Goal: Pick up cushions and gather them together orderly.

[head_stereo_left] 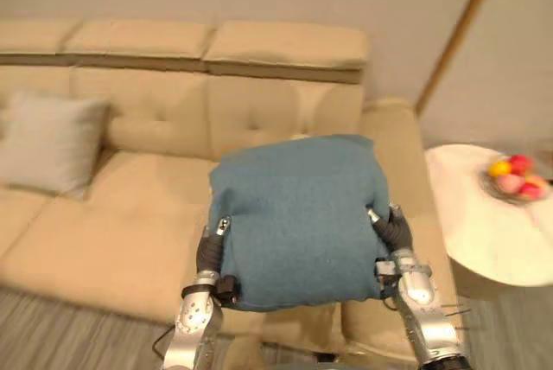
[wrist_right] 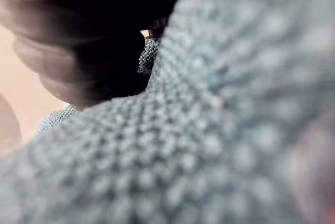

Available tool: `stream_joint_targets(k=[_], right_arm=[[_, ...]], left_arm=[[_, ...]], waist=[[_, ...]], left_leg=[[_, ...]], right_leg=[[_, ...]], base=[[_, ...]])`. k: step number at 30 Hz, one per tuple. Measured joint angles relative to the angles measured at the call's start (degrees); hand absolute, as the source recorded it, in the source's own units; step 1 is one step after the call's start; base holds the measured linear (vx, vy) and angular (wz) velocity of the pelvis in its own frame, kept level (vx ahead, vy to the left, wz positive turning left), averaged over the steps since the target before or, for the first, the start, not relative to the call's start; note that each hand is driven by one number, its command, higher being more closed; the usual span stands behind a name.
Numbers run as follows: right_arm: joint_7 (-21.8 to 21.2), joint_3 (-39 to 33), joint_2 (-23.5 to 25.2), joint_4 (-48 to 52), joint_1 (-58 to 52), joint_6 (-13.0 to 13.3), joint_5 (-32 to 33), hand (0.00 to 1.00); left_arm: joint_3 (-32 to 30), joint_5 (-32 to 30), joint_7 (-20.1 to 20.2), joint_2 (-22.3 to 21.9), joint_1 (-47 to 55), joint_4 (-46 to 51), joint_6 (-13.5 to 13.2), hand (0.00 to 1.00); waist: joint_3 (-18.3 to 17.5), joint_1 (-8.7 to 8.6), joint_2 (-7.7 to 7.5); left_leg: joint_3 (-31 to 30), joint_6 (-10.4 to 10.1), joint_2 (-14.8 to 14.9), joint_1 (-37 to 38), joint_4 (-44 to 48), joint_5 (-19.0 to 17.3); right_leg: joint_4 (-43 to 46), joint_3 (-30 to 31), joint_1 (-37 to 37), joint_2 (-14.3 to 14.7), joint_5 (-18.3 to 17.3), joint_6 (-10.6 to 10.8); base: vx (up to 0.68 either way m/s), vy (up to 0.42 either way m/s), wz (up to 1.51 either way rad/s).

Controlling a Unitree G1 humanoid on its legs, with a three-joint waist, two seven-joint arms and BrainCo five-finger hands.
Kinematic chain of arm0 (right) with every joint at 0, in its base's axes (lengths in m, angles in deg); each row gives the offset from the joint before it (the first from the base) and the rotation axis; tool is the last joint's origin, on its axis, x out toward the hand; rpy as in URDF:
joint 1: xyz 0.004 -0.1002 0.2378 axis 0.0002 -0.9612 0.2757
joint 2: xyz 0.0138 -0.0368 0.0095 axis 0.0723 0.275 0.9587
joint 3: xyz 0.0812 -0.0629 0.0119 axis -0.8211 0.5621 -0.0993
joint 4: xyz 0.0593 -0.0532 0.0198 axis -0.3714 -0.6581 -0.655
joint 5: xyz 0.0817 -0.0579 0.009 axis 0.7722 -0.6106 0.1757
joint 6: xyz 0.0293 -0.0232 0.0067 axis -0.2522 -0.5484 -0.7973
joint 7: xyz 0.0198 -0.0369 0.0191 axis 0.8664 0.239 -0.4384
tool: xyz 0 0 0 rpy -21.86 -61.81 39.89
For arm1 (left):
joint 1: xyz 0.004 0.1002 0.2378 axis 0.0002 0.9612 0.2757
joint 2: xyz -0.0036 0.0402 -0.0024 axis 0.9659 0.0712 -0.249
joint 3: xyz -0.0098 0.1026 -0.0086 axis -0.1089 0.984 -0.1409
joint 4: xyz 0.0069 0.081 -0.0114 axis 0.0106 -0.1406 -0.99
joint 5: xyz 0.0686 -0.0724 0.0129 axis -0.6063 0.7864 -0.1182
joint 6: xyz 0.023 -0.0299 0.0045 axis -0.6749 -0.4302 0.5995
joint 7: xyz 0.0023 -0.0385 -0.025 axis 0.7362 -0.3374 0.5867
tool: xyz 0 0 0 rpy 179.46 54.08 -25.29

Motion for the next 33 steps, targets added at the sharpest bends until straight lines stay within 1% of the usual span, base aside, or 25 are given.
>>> stream_joint_targets(k=[1,2,3,4,5,6,8,11,14,15,17,18,19,20,21,22,23,24,25,26,27,28,29,31,33], right_arm=[[-0.07,0.00,-0.09,0.02,0.03,0.00,-0.03,1.00],[-0.19,0.00,-0.11,0.03,0.11,0.00,-0.03,1.00],[-0.29,0.02,-0.03,0.02,0.28,0.00,-0.13,1.00],[-0.50,0.42,0.13,0.01,0.75,0.00,-0.74,1.00],[-0.50,0.84,0.10,0.01,1.10,0.00,-1.06,1.00],[-0.49,1.58,0.15,-0.04,1.94,-0.01,-1.71,1.00],[-0.48,2.38,0.16,-0.21,3.14,-0.02,-2.15,1.00],[0.38,3.59,-0.11,-3.92,6.66,-0.01,-2.63,1.00],[2.30,5.80,-0.68,-9.77,15.42,-0.05,-4.55,1.00],[3.22,6.52,-0.73,-11.02,18.27,-0.14,-5.12,1.00],[5.55,6.85,-0.75,-15.01,28.89,-0.41,-7.49,1.00],[6.07,6.83,-0.82,-16.67,32.87,-0.53,-8.19,1.00],[8.11,6.68,-1.08,-19.53,40.15,-0.96,-9.13,1.00],[8.87,6.33,-1.18,-20.58,43.12,-1.10,-9.27,1.00],[10.80,4.83,-1.29,-22.40,49.24,-1.93,-10.20,1.00],[12.47,2.73,-1.31,-23.08,53.76,-2.21,-10.76,1.00],[13.08,1.80,-1.28,-23.26,55.65,-2.23,-10.79,1.00],[14.78,-0.27,-1.24,-24.24,60.70,-2.25,-11.24,1.00],[16.34,-2.25,-1.26,-25.87,65.58,-2.19,-11.33,1.00],[16.82,-3.35,-1.12,-27.34,67.95,-2.16,-11.42,1.00],[18.18,-5.50,-0.78,-31.55,73.97,-2.16,-11.42,1.00],[19.67,-6.76,-0.90,-33.90,78.13,-2.16,-11.36,0.00],[20.37,-7.15,-1.06,-34.66,79.68,-2.16,-11.28,0.00],[22.45,-8.68,-3.15,-37.97,85.59,-2.04,-11.17,0.00],[23.22,-9.10,-4.79,-40.74,88.66,-2.02,-11.07,0.00]], left_arm=[[0.05,-0.01,0.01,0.17,0.07,0.02,0.06,1.00],[0.04,-0.01,0.01,0.18,0.06,0.07,0.07,1.00],[0.00,-0.01,0.01,0.28,0.06,0.40,0.06,1.00],[-0.33,-0.01,0.00,0.93,0.10,1.01,0.07,1.00],[-0.62,-0.01,-0.01,1.21,0.11,1.37,0.06,1.00],[-1.27,-0.07,-0.06,1.46,0.10,1.68,0.05,1.00],[-2.37,-0.51,-0.09,1.42,0.01,1.71,0.06,1.00],[-2.88,-2.13,-1.10,1.31,-0.91,1.59,0.05,1.00],[-4.40,-2.74,-4.06,1.34,-6.15,-1.64,-0.18,1.00],[-4.96,-2.74,-5.23,1.45,-8.17,-2.94,-0.21,1.00],[-6.26,-2.71,-8.17,2.77,-17.32,-7.46,-0.35,1.00],[-6.77,-2.70,-9.01,3.58,-20.48,-8.70,-0.35,1.00],[-7.34,-2.70,-11.10,5.54,-27.19,-11.16,-0.36,1.00],[-7.42,-2.70,-11.97,6.47,-30.40,-12.19,-0.36,1.00],[-7.39,-2.71,-13.98,8.84,-38.47,-14.86,-0.35,1.00],[-7.18,-2.73,-15.44,10.92,-45.92,-17.14,-0.33,1.00],[-7.19,-2.74,-15.83,11.85,-48.88,-17.93,-0.34,1.00],[-6.80,-2.92,-17.19,14.33,-56.26,-20.42,-0.35,1.00],[-6.60,-3.46,-18.16,16.11,-63.45,-23.72,-0.37,1.00],[-6.76,-3.85,-18.41,16.65,-66.53,-25.45,-0.37,1.00],[-6.78,-4.18,-19.16,18.01,-73.94,-29.73,-0.37,1.00],[-6.70,-5.08,-19.52,18.80,-80.43,-33.29,-0.34,0.00],[-6.59,-5.14,-19.61,19.14,-83.22,-35.02,-0.37,0.00],[-5.24,-6.24,-19.74,20.15,-94.17,-41.38,-0.37,0.00],[-4.32,-6.52,-19.65,20.58,-98.93,-44.07,-0.40,0.00]], waist=[[-0.42,-0.57,-0.88],[-0.61,-0.61,-1.16],[-0.71,-0.41,-1.30],[-0.86,0.43,-1.37],[-0.87,0.67,-1.36],[-0.93,0.82,-1.27],[-0.94,0.52,-1.26],[-0.92,0.49,-1.23],[-0.63,0.83,-0.76],[-0.31,1.09,-0.54],[4.41,2.58,0.17],[5.81,2.53,0.76],[7.96,2.86,1.59],[9.18,3.27,1.73],[11.96,4.74,1.89],[13.55,5.68,1.84],[14.34,5.72,1.86],[16.40,5.69,1.82],[16.67,5.70,1.76],[16.84,5.72,1.65],[16.98,5.64,1.44],[16.98,5.56,1.44],[16.98,5.28,1.44],[17.04,5.23,1.45],[17.47,5.13,1.46]], left_leg=[[2.44,0.93,-1.38,1.37,-1.98,0.66],[3.96,1.47,-1.97,2.14,-3.28,1.02],[6.21,2.00,-2.53,3.33,-4.94,1.37],[9.77,2.73,-3.23,4.67,-7.36,1.86],[10.93,2.96,-3.43,5.05,-8.16,2.02],[12.90,3.36,-3.49,5.31,-9.29,2.36],[14.16,3.47,-3.64,5.61,-10.90,2.97],[14.82,3.39,-3.55,5.60,-12.36,3.99],[14.78,3.50,-3.85,2.08,-14.45,6.56],[14.76,3.56,-3.93,0.71,-14.86,7.17],[14.50,3.40,-4.24,-2.37,-14.90,8.48],[13.89,3.52,-4.27,-3.89,-14.98,9.26],[13.03,3.46,-4.25,-7.02,-15.03,11.06],[12.80,3.28,-4.15,-7.95,-15.19,11.71],[12.32,3.01,-3.77,-9.73,-15.67,13.38],[11.51,2.75,-3.53,-11.96,-15.90,14.63],[10.85,2.74,-3.38,-12.71,-15.96,15.09],[9.75,2.70,-3.05,-13.98,-16.38,16.53],[9.00,2.70,-2.96,-16.04,-16.98,17.91],[8.70,2.98,-2.97,-16.80,-17.11,18.34],[8.22,3.20,-3.10,-18.38,-17.69,19.58],[7.76,3.28,-3.36,-19.51,-18.90,20.57],[7.45,3.39,-3.48,-20.04,-19.44,21.08],[6.69,3.84,-3.85,-22.08,-22.16,23.10],[6.05,4.05,-3.96,-23.97,-22.16,23.38]], right_leg=[[-0.32,1.34,-0.67,-1.36,0.13,0.92],[-0.69,2.28,-0.96,-2.13,0.38,1.37],[-1.21,3.38,-1.21,-2.87,0.97,2.26],[-2.77,4.01,-1.90,-4.08,2.26,3.09],[-3.58,3.80,-2.29,-4.39,2.97,3.28],[-5.17,3.29,-2.95,-4.72,4.71,3.18],[-7.45,2.09,-3.17,-5.13,6.87,2.97],[-8.26,1.50,-4.06,-5.08,8.33,2.82],[-8.85,-0.91,-8.36,-5.14,10.75,2.85],[-9.12,-1.68,-9.79,-5.18,11.49,2.49],[-10.13,-5.11,-12.21,-5.92,12.74,2.02],[-10.15,-6.11,-13.41,-6.01,13.12,1.85],[-10.25,-7.56,-16.14,-6.01,14.04,1.32],[-10.33,-8.08,-17.01,-5.97,14.50,1.27],[-10.54,-9.69,-18.80,-5.74,15.66,0.94],[-10.56,-11.13,-20.63,-5.32,16.35,0.59],[-10.56,-11.78,-21.13,-5.15,16.65,0.32],[-10.55,-13.11,-22.06,-4.80,17.40,0.23],[-10.56,-13.85,-24.03,-4.58,18.28,0.09],[-10.58,-13.97,-24.72,-4.54,18.55,0.12],[-10.84,-14.15,-26.33,-4.52,19.39,0.02],[-11.25,-14.72,-27.54,-4.66,19.75,0.16],[-11.71,-15.07,-27.90,-4.70,20.09,0.11],[-12.05,-15.87,-30.62,-4.78,20.60,0.15],[-12.06,-16.61,-32.01,-4.87,20.70,0.09]], base=[[0.14,0.273,-0.67],[0.09,0.207,-0.71],[0.06,0.204,-1.02],[0.03,0.132,-1.07],[0.00,0.117,-1.12],[-0.01,0.043,-0.74],[-0.01,0.018,-0.49],[-0.03,-0.017,-0.21],[-0.13,-0.037,-0.03],[-0.19,-0.042,0.03],[-0.28,-0.059,0.10],[-0.30,-0.062,0.32],[-0.23,-0.055,0.32],[-0.27,-0.071,0.25],[-0.26,-0.079,0.19],[-0.25,-0.082,0.23],[-0.25,-0.098,0.38],[-0.18,-0.075,0.38],[-0.16,-0.063,0.33],[-0.12,-0.020,0.16],[-0.12,-0.001,0.11],[-0.09,0.005,0.14],[-0.05,0.026,0.19],[-0.03,0.066,0.16],[0.00,0.094,0.17]])
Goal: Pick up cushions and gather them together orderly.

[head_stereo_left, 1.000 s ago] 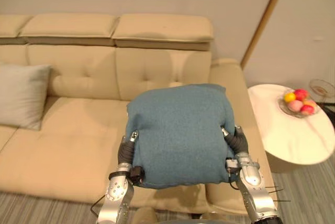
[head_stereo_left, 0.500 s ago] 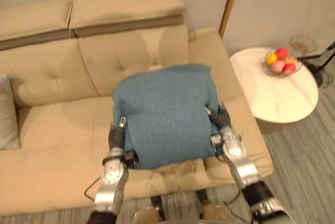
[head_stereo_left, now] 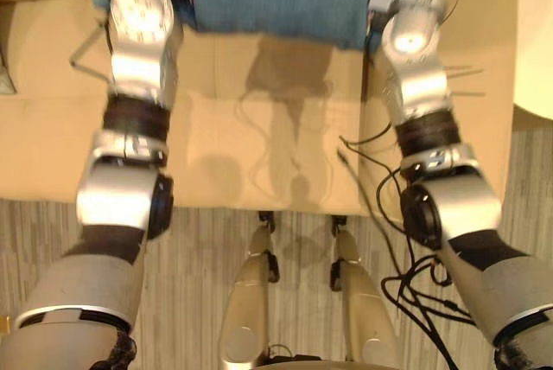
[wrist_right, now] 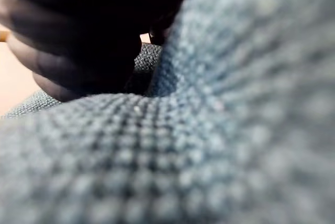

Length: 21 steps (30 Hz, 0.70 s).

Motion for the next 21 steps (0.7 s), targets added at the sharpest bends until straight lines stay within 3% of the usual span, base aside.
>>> stream_joint_targets(k=[3,9,10,15,21], right_arm=[[-0.39,0.08,-2.53,-5.32,5.04,-0.02,1.58,0.00],[-5.56,5.66,-6.20,-9.94,6.60,-1.08,8.02,0.00],[-6.93,8.07,-6.88,-10.41,6.55,-1.39,9.43,0.00],[-9.13,15.03,-7.31,-10.81,3.39,-2.57,11.59,0.00],[-9.26,16.11,-7.31,-3.55,-3.28,-0.65,14.31,0.00]], left_arm=[[0.08,-0.13,0.84,0.31,-5.47,-4.10,0.31,0.00],[-2.49,0.08,4.93,-0.93,-5.13,-8.68,2.25,0.00],[-3.20,0.51,5.82,-1.78,-3.75,-8.68,2.45,0.00],[-5.42,1.16,7.20,-4.61,6.72,-8.68,3.15,0.00],[-6.85,1.64,7.69,-4.43,13.71,-8.22,2.91,0.00]], waist=[[1.26,0.07,-0.09],[4.11,-0.09,-0.17],[5.66,-0.41,-0.17],[5.79,-1.44,-0.19],[5.78,-1.43,-0.21]], left_leg=[[-0.68,-0.02,-0.04,-3.35,-0.02,0.31],[-1.36,-0.38,0.48,-8.11,-0.01,0.60],[-1.37,-0.39,0.50,-8.31,0.00,0.61],[-0.43,-0.41,0.43,-8.52,0.01,0.59],[1.80,-0.46,0.81,-5.89,-0.01,0.51]], right_leg=[[-0.05,-0.79,-2.96,-0.05,0.02,-0.01],[-0.01,-2.60,-7.00,0.04,0.05,-0.04],[-0.01,-3.24,-7.02,-0.04,0.06,-0.04],[0.35,-3.32,-7.41,-0.21,0.04,-0.03],[3.69,-1.79,-7.30,-0.08,-1.69,-0.16]], base=[[0.03,0.125,0.13],[0.07,0.147,0.09],[0.06,0.145,0.08],[0.04,0.140,0.00],[-0.02,0.113,-0.14]])
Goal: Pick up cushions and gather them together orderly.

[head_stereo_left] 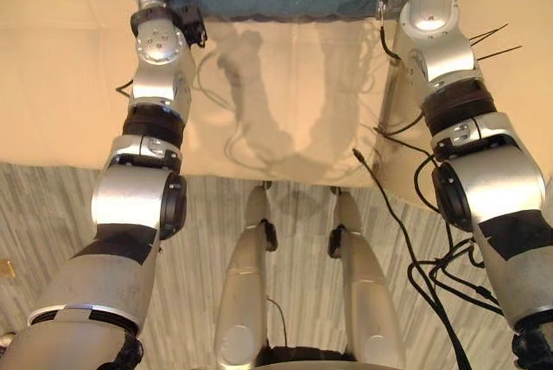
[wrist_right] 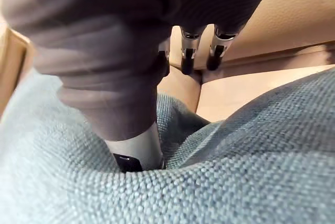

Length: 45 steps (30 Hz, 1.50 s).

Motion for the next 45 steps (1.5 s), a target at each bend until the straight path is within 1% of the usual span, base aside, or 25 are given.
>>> stream_joint_targets(k=[3,7,8,9,11,12,13,15,16,17,19,20,22,23,25,28,31,36,38,40,41,42,43,44,45], right_arm=[[-1.25,-0.42,-0.13,5.43,-5.35,0.96,0.35,0.00],[-2.82,-1.36,-1.14,15.22,-14.77,2.02,0.30,0.00],[-3.66,-2.31,-1.74,19.61,-18.78,2.59,0.28,0.00],[-3.96,-2.87,-2.02,21.83,-20.87,3.02,0.20,0.00],[-4.99,-5.93,-2.37,29.85,-30.10,3.89,-0.05,0.00],[-5.15,-6.51,-2.34,31.43,-32.63,4.44,-0.23,0.00],[-6.05,-7.97,-1.80,35.21,-39.21,4.99,-0.48,0.00],[-7.01,-9.27,-0.49,38.93,-46.30,5.48,-0.93,0.00],[-8.09,-10.05,0.95,40.98,-51.88,5.65,-1.20,0.00],[-9.24,-10.40,2.44,42.44,-57.63,5.83,-1.71,0.00],[-11.01,-10.53,4.35,42.70,-64.29,5.99,-2.97,0.00],[-12.21,-10.54,5.67,42.73,-68.74,6.03,-3.45,0.00],[-14.07,-10.63,7.15,42.40,-76.06,6.09,-5.16,0.00],[-15.25,-10.91,8.02,40.73,-79.90,6.21,-6.82,0.00],[-17.29,-11.31,8.71,35.07,-84.83,6.14,-10.12,0.00],[-19.24,-12.90,9.03,26.40,-88.28,5.41,-14.06,0.00],[-20.39,-14.45,8.86,20.09,-90.10,5.02,-16.02,0.00],[-21.31,-15.17,7.51,11.74,-92.19,4.07,-19.58,0.00],[-21.35,-15.15,7.47,10.70,-92.12,3.46,-20.79,0.00],[-21.32,-15.14,7.28,10.46,-91.54,3.13,-20.75,0.00],[-21.20,-15.06,7.26,10.48,-90.56,3.11,-20.68,0.00],[-21.19,-14.95,7.11,10.62,-89.92,3.15,-20.67,0.00],[-21.13,-14.76,6.76,10.45,-89.06,3.11,-20.50,0.00],[-21.16,-14.72,6.72,10.10,-88.22,3.04,-20.43,0.00],[-21.16,-14.45,7.01,9.34,-87.86,2.81,-20.15,0.00]], left_arm=[[0.00,-0.05,1.56,2.53,3.98,2.84,0.10,0.00],[-0.07,-0.18,1.95,7.10,9.83,11.65,-0.18,0.00],[-0.51,-0.22,1.89,9.07,12.61,15.68,-0.82,0.00],[-0.87,-0.27,1.84,10.01,14.15,17.56,-1.38,0.00],[-3.65,-1.10,1.64,11.72,21.51,24.22,-2.65,0.00],[-4.35,-1.38,1.62,11.72,23.74,25.73,-3.00,0.00],[-5.71,-1.49,1.61,11.61,30.20,29.35,-3.67,0.00],[-7.61,-2.32,1.63,10.37,36.96,32.84,-3.83,0.00],[-8.98,-2.47,1.77,8.14,42.86,35.30,-3.91,0.00],[-9.57,-2.50,1.93,4.80,49.14,36.89,-3.98,0.00],[-9.32,-2.48,3.16,0.04,56.55,37.32,-3.98,0.00],[-8.52,-2.50,4.26,-3.39,61.82,37.34,-3.94,0.00],[-6.46,-2.57,6.54,-7.85,69.38,37.26,-3.87,0.00],[-5.22,-3.42,8.29,-10.11,73.74,36.35,-3.87,0.00],[-4.47,-5.29,11.56,-12.64,79.03,30.38,-3.61,0.00],[-4.53,-7.49,14.96,-13.12,82.99,20.24,-2.59,0.00],[-4.61,-9.95,17.49,-13.12,84.36,13.72,-1.62,0.00],[-4.72,-13.03,19.35,-13.05,85.39,10.35,-1.13,0.00],[-4.75,-13.73,19.37,-12.71,85.60,9.54,-1.13,0.00],[-4.75,-13.70,19.35,-12.26,85.31,9.59,-1.17,0.00],[-4.76,-13.66,19.35,-11.59,84.64,9.85,-1.17,0.00],[-4.76,-13.63,19.35,-11.25,84.31,10.37,-1.16,0.00],[-4.78,-13.50,19.29,-10.86,84.11,11.66,-1.17,0.00],[-4.99,-13.40,19.25,-10.59,83.81,12.27,-1.33,0.00],[-4.99,-13.32,19.22,-9.72,83.05,13.10,-1.34,0.00]], waist=[[-0.01,-0.29,-0.02],[-0.03,-0.41,-0.05],[-0.04,-0.30,-0.07],[-0.04,-0.26,-0.07],[-0.10,-0.04,-0.16],[-0.14,0.01,-0.19],[-0.56,0.08,-0.65],[-1.22,0.08,-1.67],[-1.94,0.18,-2.38],[-3.85,0.26,-2.87],[-6.48,0.28,-3.41],[-7.69,0.25,-3.63],[-9.72,0.17,-3.91],[-11.30,0.10,-4.16],[-15.12,-0.26,-4.25],[-18.36,-1.39,-4.29],[-20.53,-1.54,-4.18],[-23.62,-1.63,-4.10],[-23.87,-1.77,-4.14],[-23.76,-1.78,-4.32],[-23.63,-1.68,-5.02],[-23.58,-1.53,-5.08],[-23.36,-1.52,-4.65],[-22.48,-1.81,-4.18],[-21.26,-2.54,-4.82]], left_leg=[[0.64,-0.26,0.51,1.47,-0.01,-0.21],[0.99,-0.26,1.14,4.79,-0.01,-0.24],[1.02,-0.38,1.28,6.06,-0.01,-0.38],[1.02,-0.41,1.32,6.74,-0.01,-0.41],[1.00,-0.57,1.34,9.84,0.01,-1.01],[0.97,-0.44,1.32,10.73,0.01,-1.25],[0.94,-0.53,1.26,12.66,0.28,-1.86],[0.94,-0.42,1.31,13.79,2.23,-3.27],[0.82,-0.48,1.39,14.73,3.72,-4.55],[0.78,-0.58,1.39,15.29,4.81,-5.72],[0.74,-0.72,1.35,16.24,5.94,-7.12],[0.86,-1.18,1.26,17.85,6.45,-8.54],[1.02,-1.49,1.13,20.21,7.10,-10.29],[1.21,-1.27,1.13,21.76,7.59,-11.12],[1.43,-1.32,1.12,24.67,7.42,-12.17],[1.83,-1.65,1.05,29.78,6.85,-13.46],[3.00,-1.75,0.77,34.32,4.72,-13.57],[3.77,-1.73,0.02,39.06,2.15,-13.61],[4.90,-1.80,-0.22,40.05,1.82,-13.56],[6.48,-1.59,-0.50,39.09,2.26,-13.68],[7.94,-0.21,-0.78,36.18,4.96,-14.11],[8.10,0.90,-0.63,33.88,7.25,-14.80],[8.12,1.76,0.76,31.03,10.07,-15.27],[8.49,2.03,1.64,30.43,11.10,-15.60],[7.81,2.17,1.52,30.26,12.66,-15.67]], right_leg=[[1.00,0.17,0.76,0.44,-0.57,-0.20],[1.48,0.11,3.82,0.91,-1.30,-0.09],[2.25,0.04,4.70,0.99,-1.89,-0.19],[2.59,0.02,5.20,1.01,-2.15,-0.38],[4.11,-0.07,7.65,0.96,-3.67,-0.20],[4.44,-0.13,8.41,0.93,-4.19,-0.07],[5.79,-0.17,9.89,0.78,-5.31,-0.15],[6.99,-0.09,11.25,0.61,-6.54,-0.07],[7.36,-0.10,12.73,0.56,-7.22,-0.11],[7.98,-0.14,13.43,0.46,-8.16,-0.02],[7.96,-0.07,14.85,0.37,-8.99,0.31],[7.92,0.01,16.72,0.32,-9.62,0.27],[7.75,0.22,19.33,0.28,-10.69,0.32],[7.56,0.40,21.10,0.31,-11.24,0.34],[6.72,0.49,24.08,0.33,-12.01,0.92],[5.00,1.25,29.15,0.48,-12.55,1.19],[3.40,2.06,32.67,0.49,-12.61,1.28],[2.28,2.91,36.22,0.09,-12.88,1.83],[2.15,4.14,36.50,0.00,-12.67,2.14],[2.93,6.00,34.45,0.12,-12.06,2.59],[5.04,7.76,31.32,-0.41,-10.73,4.45],[6.65,8.53,28.83,-0.51,-10.04,5.73],[7.50,8.34,26.64,-0.15,-8.63,7.31],[12.66,7.38,25.02,-0.40,-11.48,7.05],[31.26,4.29,21.75,-2.01,-19.96,4.04]], base=[[-0.10,0.032,-0.09],[-0.10,0.001,-0.03],[-0.09,0.004,-0.01],[-0.08,0.008,0.00],[-0.04,0.024,0.03],[-0.01,0.038,0.06],[0.02,0.032,0.05],[0.05,0.019,0.03],[0.07,-0.008,0.04],[0.08,-0.016,0.05],[0.10,-0.031,0.01],[0.13,-0.036,-0.04],[0.10,-0.019,-0.06],[0.10,-0.012,-0.05],[0.12,-0.009,-0.05],[0.10,0.013,-0.11],[0.07,0.013,-0.17],[0.06,0.021,-0.07],[0.02,0.028,-0.28],[-0.04,0.042,-0.48],[-0.06,0.059,-0.63],[-0.10,0.051,-0.65],[-0.11,0.019,-0.41],[-0.15,-0.006,-0.11],[-0.14,-0.032,0.27]])
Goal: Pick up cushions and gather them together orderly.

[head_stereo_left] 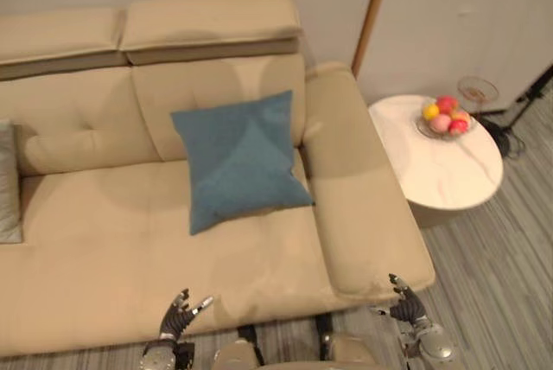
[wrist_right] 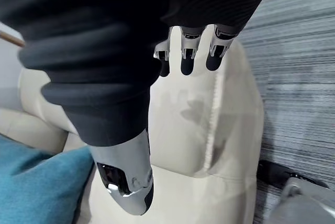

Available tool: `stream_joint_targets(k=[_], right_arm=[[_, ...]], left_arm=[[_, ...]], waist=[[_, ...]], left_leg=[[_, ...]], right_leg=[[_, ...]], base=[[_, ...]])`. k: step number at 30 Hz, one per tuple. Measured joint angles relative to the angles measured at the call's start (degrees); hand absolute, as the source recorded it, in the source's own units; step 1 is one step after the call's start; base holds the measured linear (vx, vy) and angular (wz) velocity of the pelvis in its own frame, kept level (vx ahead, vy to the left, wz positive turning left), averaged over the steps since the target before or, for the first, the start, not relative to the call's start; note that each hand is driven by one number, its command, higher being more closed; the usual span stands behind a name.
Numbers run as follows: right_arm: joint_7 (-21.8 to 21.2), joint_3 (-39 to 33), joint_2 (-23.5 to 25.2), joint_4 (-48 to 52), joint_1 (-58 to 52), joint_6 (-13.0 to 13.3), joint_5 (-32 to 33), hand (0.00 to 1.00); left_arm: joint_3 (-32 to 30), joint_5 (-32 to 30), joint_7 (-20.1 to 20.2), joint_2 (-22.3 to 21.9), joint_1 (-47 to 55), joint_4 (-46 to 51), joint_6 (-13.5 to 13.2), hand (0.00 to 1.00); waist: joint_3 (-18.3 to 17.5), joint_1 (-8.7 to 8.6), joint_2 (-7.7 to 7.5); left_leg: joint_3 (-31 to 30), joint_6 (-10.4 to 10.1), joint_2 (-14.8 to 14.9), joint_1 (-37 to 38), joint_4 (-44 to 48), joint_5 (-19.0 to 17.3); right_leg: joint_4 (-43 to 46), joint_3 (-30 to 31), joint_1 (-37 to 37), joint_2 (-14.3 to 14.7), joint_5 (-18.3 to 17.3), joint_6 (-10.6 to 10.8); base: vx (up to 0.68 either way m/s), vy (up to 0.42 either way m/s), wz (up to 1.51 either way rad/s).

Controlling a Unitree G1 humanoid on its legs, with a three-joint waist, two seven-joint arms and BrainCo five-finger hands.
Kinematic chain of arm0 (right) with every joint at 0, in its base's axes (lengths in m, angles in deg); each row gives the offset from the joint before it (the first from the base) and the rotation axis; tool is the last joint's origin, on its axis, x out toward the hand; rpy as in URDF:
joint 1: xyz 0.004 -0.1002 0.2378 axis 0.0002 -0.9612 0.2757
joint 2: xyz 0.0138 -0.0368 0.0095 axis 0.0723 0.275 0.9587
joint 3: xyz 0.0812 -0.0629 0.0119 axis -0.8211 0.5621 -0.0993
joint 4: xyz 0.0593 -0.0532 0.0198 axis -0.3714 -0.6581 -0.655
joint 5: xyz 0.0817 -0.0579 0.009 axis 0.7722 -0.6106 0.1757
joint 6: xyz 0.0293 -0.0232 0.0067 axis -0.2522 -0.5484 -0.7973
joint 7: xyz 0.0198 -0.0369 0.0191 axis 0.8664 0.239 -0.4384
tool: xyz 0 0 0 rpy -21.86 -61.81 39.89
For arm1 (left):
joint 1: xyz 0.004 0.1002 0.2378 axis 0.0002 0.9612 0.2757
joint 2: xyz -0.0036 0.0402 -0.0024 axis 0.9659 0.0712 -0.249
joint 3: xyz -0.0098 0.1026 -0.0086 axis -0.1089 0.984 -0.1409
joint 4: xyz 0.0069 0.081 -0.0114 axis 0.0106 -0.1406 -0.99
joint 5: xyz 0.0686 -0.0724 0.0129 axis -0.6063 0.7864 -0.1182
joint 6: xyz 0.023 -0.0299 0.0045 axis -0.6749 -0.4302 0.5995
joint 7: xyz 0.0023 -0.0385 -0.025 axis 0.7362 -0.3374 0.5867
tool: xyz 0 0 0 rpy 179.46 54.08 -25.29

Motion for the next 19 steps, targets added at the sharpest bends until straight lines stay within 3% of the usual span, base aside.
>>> stream_joint_targets(k=[1,3,5,6,8,9,10,12,14,16,17,19], right_arm=[[0.00,0.18,0.36,-0.14,-0.64,-0.05,0.02,0.00],[0.00,0.85,0.59,-1.35,-0.89,0.16,0.11,0.00],[0.18,0.82,0.56,-1.29,-0.53,0.19,0.10,0.00],[0.75,0.08,-0.01,-1.01,-0.07,0.15,0.16,0.00],[1.57,-0.61,-0.50,-0.34,1.07,0.19,1.58,0.00],[1.61,-0.68,-1.01,-0.67,1.97,0.04,1.85,0.00],[1.71,-1.29,-1.12,-0.93,2.01,-0.90,2.37,0.00],[1.86,-2.93,-0.94,-0.91,0.82,-1.01,2.73,0.00],[2.72,-4.81,-0.98,-0.92,0.62,-1.06,3.74,0.00],[2.70,-5.24,-1.01,-0.95,0.66,-1.07,3.70,0.00],[2.66,-5.31,-1.14,-0.99,0.69,-1.07,3.65,0.00],[2.58,-5.64,-1.54,-1.16,0.67,-1.11,3.52,0.00]], left_arm=[[-0.05,0.09,-0.10,0.55,0.14,0.48,0.01,0.00],[-0.16,0.49,-0.38,0.92,0.79,1.08,0.17,0.00],[-0.37,1.06,-1.34,0.98,1.28,1.91,0.25,0.00],[-1.19,1.67,-1.61,-0.82,0.90,2.46,0.31,0.00],[-0.95,2.71,-1.99,-3.36,0.90,3.32,0.15,0.00],[-0.82,2.90,-2.21,-4.14,0.41,2.65,0.43,0.00],[0.27,4.00,-2.37,-4.75,0.60,2.71,0.70,0.00],[0.35,4.54,-2.40,-4.88,1.09,2.91,0.67,0.00],[0.15,4.59,-2.41,-4.82,1.74,2.93,0.68,0.00],[-0.21,4.60,-2.38,-4.82,1.95,2.89,0.67,0.00],[-0.39,4.59,-2.34,-4.82,2.11,2.74,0.68,0.00],[-0.47,4.60,-2.31,-4.90,2.55,2.70,0.67,0.00]], waist=[[0.44,-0.35,-0.13],[0.11,-0.37,-1.38],[-0.40,0.29,-2.72],[-0.48,1.27,-2.29],[0.24,2.81,-0.28],[1.53,2.37,1.46],[2.56,0.65,2.16],[2.64,1.06,1.93],[2.57,0.96,2.01],[2.44,1.10,2.18],[2.37,1.08,2.31],[1.88,1.03,3.15]], left_leg=[[-0.87,0.06,-0.25,0.01,1.15,-0.04],[-2.16,-0.14,-0.12,-0.89,3.42,0.11],[-3.05,-1.44,-0.19,-3.44,5.17,1.10],[-3.25,-2.03,1.04,-5.26,4.77,3.27],[-3.50,-3.43,3.01,-8.23,2.26,6.13],[-4.68,-3.63,3.92,-8.60,1.49,6.30],[-5.75,-7.04,3.97,-7.80,-1.61,3.63],[-4.79,-6.85,3.79,-7.37,0.48,3.54],[-2.96,-3.72,2.71,-7.38,10.85,1.38],[-2.38,-1.73,2.40,-6.04,15.43,-2.40],[-1.96,-1.97,2.01,-3.30,15.30,-4.60],[-1.71,-2.82,0.81,2.06,8.31,-5.40]], right_leg=[[11.00,-0.97,0.12,-1.58,-3.43,0.73],[20.50,-0.07,3.55,-3.17,-5.84,3.23],[16.38,1.15,7.92,-3.63,-8.50,4.64],[8.80,-0.09,10.31,-1.97,-12.77,2.40],[1.00,-2.84,10.79,0.54,-17.06,-2.81],[1.20,-3.35,10.74,1.44,-16.57,-3.22],[0.45,-5.67,10.16,1.70,-15.11,-4.71],[0.20,-5.82,9.27,1.29,-14.46,-6.66],[-2.51,-5.34,7.69,0.62,-11.37,-7.81],[-5.75,-4.32,7.69,0.88,-8.61,-7.14],[-7.95,-3.42,7.60,0.89,-6.70,-6.63],[-10.53,-2.49,7.76,1.28,-4.14,-5.15]], base=[[-0.14,-0.045,0.37],[-0.18,-0.129,0.33],[-0.30,-0.207,0.17],[-0.33,-0.188,-0.07],[-0.39,-0.219,-0.17],[-0.56,-0.235,0.33],[-0.48,-0.161,0.51],[-0.38,-0.116,0.19],[-0.28,-0.086,-0.13],[-0.12,-0.013,-0.22],[-0.08,0.027,-0.24],[-0.08,0.066,-0.25]])
